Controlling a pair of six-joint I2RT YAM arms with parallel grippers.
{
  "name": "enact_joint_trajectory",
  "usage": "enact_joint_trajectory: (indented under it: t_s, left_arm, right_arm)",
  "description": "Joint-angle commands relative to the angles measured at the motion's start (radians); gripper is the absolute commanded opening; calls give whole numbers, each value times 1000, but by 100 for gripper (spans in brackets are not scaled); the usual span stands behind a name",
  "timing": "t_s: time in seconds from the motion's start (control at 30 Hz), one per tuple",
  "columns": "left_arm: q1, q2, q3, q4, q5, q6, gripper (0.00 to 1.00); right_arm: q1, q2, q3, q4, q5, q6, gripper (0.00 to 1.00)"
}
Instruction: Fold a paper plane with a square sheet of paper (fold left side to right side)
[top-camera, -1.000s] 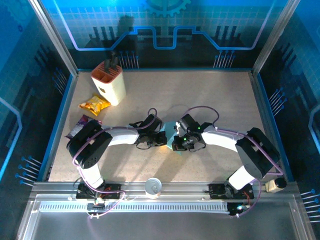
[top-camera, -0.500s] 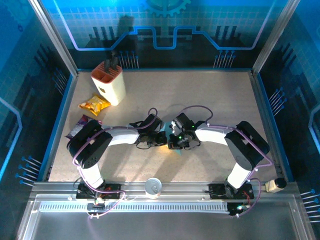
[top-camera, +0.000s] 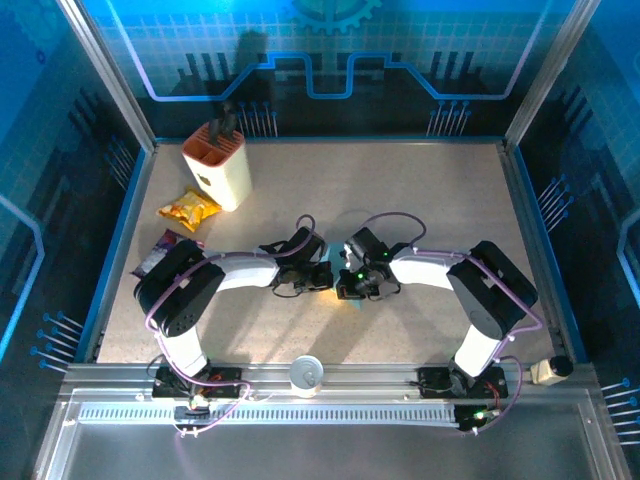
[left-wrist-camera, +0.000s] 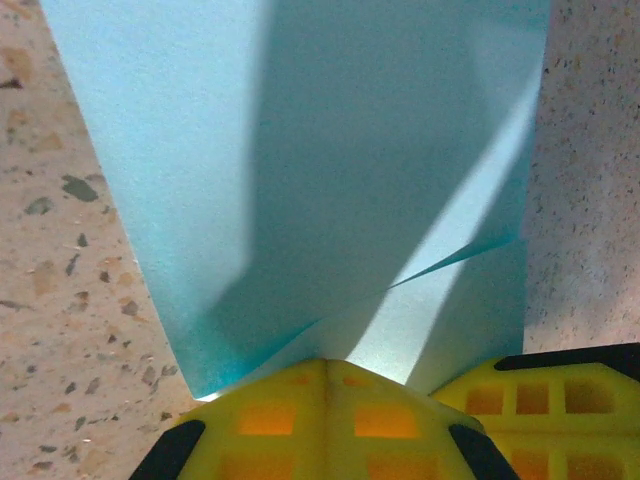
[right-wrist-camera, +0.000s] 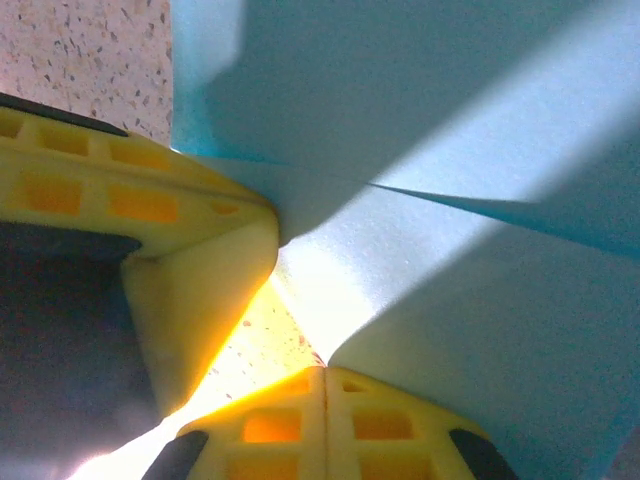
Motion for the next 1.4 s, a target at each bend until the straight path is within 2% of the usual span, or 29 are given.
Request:
enact_joint_trajectory:
  t_s: [0.0, 0.6, 0.7, 0.87, 1.13, 1.33, 1.37]
  left_arm:
    - [4, 39, 6, -76, -50, 22, 0]
    - [12, 16, 18, -70, -38, 29, 0]
    - [12, -1, 33, -71, -21, 26, 2]
    - [15, -47, 73, -89, -4, 30, 19]
    - [54, -174, 79, -89, 5, 23, 49]
    - [120, -311, -29, -58, -39, 7, 57]
    - [133, -334, -55, -46, -46, -3, 59]
  right_arm:
    - [1, -23, -46, -109, 24, 13, 0]
    - [-55, -234, -148, -213, -3, -37, 0]
    - [-64, -290, -126, -236, 8, -81, 11]
    - [-88, -390, -107, -259, 42, -145, 33]
    - [-159, -498, -120, -243, 80, -200, 57]
    - [-187, -558, -167, -169, 62, -230, 97]
    - [-188, -560, -175, -153, 52, -235, 99]
